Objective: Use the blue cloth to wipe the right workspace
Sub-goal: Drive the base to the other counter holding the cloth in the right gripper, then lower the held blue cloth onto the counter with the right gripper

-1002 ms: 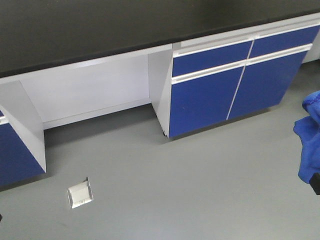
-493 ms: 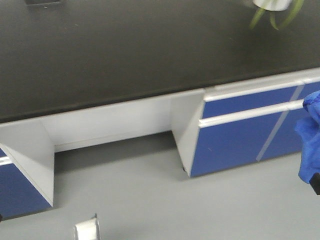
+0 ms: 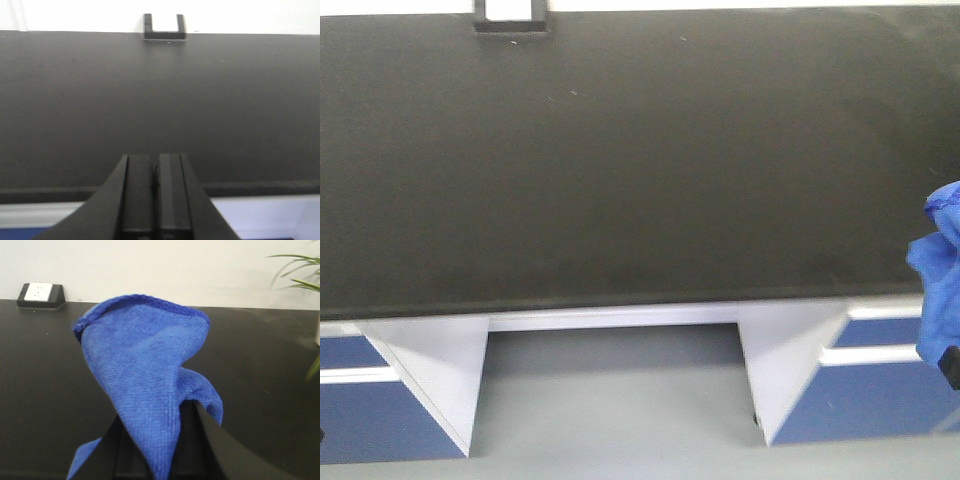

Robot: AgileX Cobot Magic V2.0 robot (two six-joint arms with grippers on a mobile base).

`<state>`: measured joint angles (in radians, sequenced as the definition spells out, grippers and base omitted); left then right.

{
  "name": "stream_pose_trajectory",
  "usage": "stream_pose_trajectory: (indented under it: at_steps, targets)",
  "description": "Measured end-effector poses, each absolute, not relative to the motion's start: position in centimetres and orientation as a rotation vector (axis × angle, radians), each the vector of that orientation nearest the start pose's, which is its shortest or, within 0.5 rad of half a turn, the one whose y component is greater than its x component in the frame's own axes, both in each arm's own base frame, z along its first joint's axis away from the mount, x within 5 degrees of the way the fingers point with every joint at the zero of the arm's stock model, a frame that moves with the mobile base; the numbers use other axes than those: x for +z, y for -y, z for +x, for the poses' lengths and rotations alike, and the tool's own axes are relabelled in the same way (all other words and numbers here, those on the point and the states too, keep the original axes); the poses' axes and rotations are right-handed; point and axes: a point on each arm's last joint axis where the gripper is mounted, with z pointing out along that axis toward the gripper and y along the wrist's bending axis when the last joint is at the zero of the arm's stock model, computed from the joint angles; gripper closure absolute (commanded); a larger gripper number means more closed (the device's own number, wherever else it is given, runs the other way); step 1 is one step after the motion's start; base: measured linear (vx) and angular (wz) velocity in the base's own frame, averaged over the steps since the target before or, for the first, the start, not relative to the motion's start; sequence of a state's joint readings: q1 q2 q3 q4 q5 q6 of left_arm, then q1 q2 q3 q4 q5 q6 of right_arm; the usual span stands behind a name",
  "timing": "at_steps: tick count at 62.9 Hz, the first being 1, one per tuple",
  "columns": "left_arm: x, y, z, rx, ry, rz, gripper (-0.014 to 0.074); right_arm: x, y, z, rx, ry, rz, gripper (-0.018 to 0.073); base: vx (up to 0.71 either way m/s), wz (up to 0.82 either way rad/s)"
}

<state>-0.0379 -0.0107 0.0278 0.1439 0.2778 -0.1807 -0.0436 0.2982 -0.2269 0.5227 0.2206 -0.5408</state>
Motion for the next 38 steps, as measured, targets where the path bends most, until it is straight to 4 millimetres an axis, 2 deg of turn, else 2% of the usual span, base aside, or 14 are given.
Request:
stream_pose_trajectory:
  at_steps: [16,38]
  targets:
    - [17.95,-0.15,5.49,-0.023,-1.775,-0.032,0.0602,25.29,-0.65,8.12,0.043,-1.745,-0.067,0.0564,0.3,0.18]
    - [17.95,-0.15,5.49,-0.023,-1.775,-0.032,0.0602,25.29,-0.65,8.12,0.043,-1.745,-0.067,0.0564,0.18,0.01]
